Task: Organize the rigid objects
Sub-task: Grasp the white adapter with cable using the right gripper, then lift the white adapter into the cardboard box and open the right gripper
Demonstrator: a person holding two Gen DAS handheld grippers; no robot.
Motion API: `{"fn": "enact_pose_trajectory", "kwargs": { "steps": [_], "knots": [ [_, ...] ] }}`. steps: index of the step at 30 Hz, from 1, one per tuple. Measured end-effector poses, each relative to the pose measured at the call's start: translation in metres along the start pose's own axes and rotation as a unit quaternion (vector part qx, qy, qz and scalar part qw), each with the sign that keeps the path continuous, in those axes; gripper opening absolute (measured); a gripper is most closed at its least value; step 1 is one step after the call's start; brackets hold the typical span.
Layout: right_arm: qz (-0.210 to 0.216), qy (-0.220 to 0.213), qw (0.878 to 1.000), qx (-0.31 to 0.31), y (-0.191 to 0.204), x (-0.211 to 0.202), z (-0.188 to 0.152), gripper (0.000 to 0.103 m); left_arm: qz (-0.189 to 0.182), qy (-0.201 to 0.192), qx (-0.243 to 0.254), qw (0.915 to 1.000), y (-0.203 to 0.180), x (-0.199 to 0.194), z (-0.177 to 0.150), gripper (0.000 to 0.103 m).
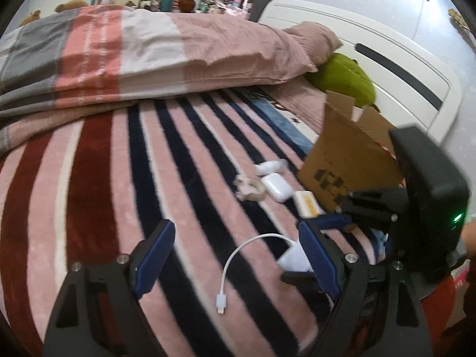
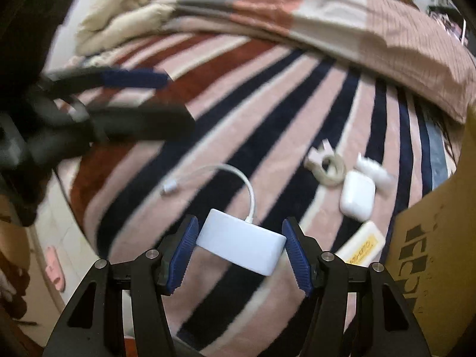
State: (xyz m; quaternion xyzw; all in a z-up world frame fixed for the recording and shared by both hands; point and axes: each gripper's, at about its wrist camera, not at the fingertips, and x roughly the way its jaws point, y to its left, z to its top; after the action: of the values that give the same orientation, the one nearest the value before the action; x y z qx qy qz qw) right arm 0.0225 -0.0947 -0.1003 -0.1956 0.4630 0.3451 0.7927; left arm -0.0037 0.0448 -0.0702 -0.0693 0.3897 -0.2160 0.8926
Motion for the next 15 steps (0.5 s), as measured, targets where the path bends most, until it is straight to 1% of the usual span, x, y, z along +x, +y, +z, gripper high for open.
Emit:
{"fn": "enact_pose_trajectory", "kwargs": {
  "steps": [3,4,5,6,7,8,9,10,11,12,13,15],
  "knots": [
    [-0.002,-0.033,0.999,-0.012,0.002,-0.021,0.006,0.053,-0.033,0.000,-0.003,0.9994,-0.008,0.000,0.007,0.083],
    [-0.005,-0.043,0.999,-0.015,0.000,-0.026,0.009,0.021,-0.039,-0.001,-0.005,0.9992,-0.012,0.001,0.010,0.083],
    [-0.003,-0.041,0.999,-0.016,-0.001,-0.029,0.011,0.009,-0.036,-0.002,-0.006,0.9993,-0.014,0.002,0.012,0.083],
    [0.001,-0.035,0.999,-0.010,-0.003,-0.028,0.011,0.009,-0.027,-0.003,-0.006,0.9996,-0.015,0.002,0.014,0.083],
    [-0.002,-0.023,1.000,-0.004,-0.005,-0.024,0.009,0.009,-0.009,-0.004,-0.004,0.9999,-0.017,0.003,0.016,0.083],
    [-0.001,-0.001,1.000,-0.004,-0.007,-0.016,0.007,0.009,0.002,-0.004,-0.002,1.0000,-0.018,0.004,0.016,0.083],
    [0.002,0.019,1.000,-0.002,-0.010,-0.007,0.003,0.011,0.011,-0.001,0.000,0.9999,-0.018,0.005,0.016,0.083],
    [0.000,0.029,1.000,0.006,-0.012,-0.001,-0.002,0.022,0.014,0.003,0.000,0.9999,-0.017,0.006,0.014,0.083],
    [0.001,0.032,0.999,0.019,-0.015,0.003,-0.008,0.041,0.015,0.007,0.000,0.9999,-0.016,0.007,0.013,0.083],
    [0.006,0.028,0.999,0.027,-0.017,0.003,-0.012,0.051,0.018,0.012,0.000,0.9998,-0.015,0.009,0.010,0.083],
    [0.011,0.024,0.999,0.033,-0.019,0.004,-0.016,0.066,0.023,0.016,0.000,0.9996,-0.013,0.010,0.008,0.083],
    [0.014,0.030,0.999,0.039,-0.021,0.010,-0.021,0.067,0.032,0.022,-0.002,0.9993,-0.009,0.012,0.005,0.083]
  ]
}}
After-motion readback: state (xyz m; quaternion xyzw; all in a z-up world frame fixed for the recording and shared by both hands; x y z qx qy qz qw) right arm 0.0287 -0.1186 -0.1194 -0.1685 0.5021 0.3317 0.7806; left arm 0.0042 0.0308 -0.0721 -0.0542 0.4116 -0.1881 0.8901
